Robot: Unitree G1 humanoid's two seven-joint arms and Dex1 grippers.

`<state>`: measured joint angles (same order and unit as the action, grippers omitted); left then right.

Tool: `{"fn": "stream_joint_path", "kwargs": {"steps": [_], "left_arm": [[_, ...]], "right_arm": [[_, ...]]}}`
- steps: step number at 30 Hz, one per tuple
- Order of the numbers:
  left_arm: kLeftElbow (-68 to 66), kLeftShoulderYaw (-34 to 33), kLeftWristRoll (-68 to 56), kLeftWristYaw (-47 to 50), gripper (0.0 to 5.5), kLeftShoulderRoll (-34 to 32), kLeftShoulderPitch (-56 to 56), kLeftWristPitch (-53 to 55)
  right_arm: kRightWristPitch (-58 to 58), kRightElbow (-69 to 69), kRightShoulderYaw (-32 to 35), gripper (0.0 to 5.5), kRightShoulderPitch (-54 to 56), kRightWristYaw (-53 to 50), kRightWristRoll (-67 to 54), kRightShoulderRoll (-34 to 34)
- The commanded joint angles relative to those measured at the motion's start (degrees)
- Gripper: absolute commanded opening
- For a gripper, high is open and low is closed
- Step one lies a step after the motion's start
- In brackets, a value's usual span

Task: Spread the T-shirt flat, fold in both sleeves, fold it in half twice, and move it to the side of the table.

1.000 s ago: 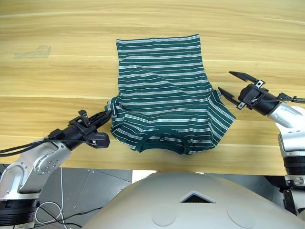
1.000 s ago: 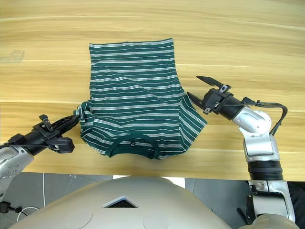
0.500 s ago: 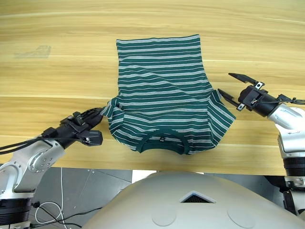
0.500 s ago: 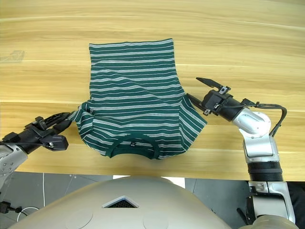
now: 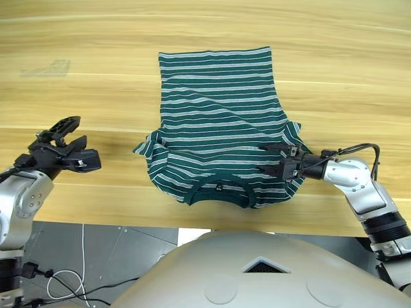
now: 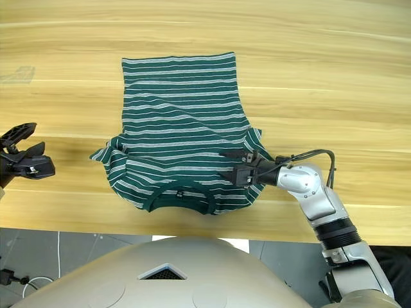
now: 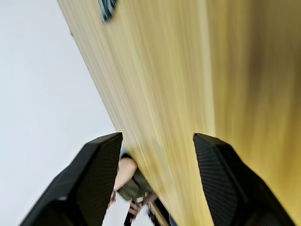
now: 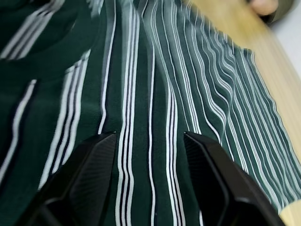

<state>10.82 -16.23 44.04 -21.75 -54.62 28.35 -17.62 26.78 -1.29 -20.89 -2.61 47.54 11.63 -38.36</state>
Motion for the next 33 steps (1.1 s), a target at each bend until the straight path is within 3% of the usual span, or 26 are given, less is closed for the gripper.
{"fn": "stream_joint_path", "kwargs": {"steps": [1,7,11,19,23,25,28,33], "left_arm": [[2.77,2.04,-1.4,-1.12,2.79,1.63,-1.02,1.06],[3.65,6.22,-1.16,-1.36,2.79,3.11,-3.64,1.82],[3.17,8.26,-0.64,-0.85,2.79,3.89,-4.62,1.9],[1.03,13.16,-2.28,0.91,2.79,6.1,-7.7,0.08],[-0.43,16.92,-20.43,-5.28,2.79,10.11,-23.88,-3.76],[-6.55,19.33,-23.75,-8.68,2.79,9.96,-31.8,-5.99],[-18.28,24.17,-29.86,-15.5,2.79,14.77,-46.37,-6.75],[-30.37,36.36,-25.7,-25.36,2.79,19.8,-57.76,-9.94]], "right_arm": [[0.39,-5.41,-3.72,2.65,-0.33,4.7,5.0,-5.07],[-0.94,-5.82,-6.11,2.65,-0.59,12.32,4.31,-14.22],[-4.11,-1.23,-3.48,2.65,-0.22,12.89,-5.2,-13.96],[-5.18,-1.11,-0.89,2.65,0.82,9.95,-9.83,-9.28],[-11.59,4.2,2.21,2.65,3.42,11.71,-20.31,-5.58],[-14.03,5.99,3.9,2.65,4.67,12.48,-23.69,-4.94],[-15.87,7.41,5.98,2.65,7.12,12.65,-25.69,-4.37],[-15.73,7.36,9.41,2.65,10.66,10.87,-24.9,-3.31]]}}
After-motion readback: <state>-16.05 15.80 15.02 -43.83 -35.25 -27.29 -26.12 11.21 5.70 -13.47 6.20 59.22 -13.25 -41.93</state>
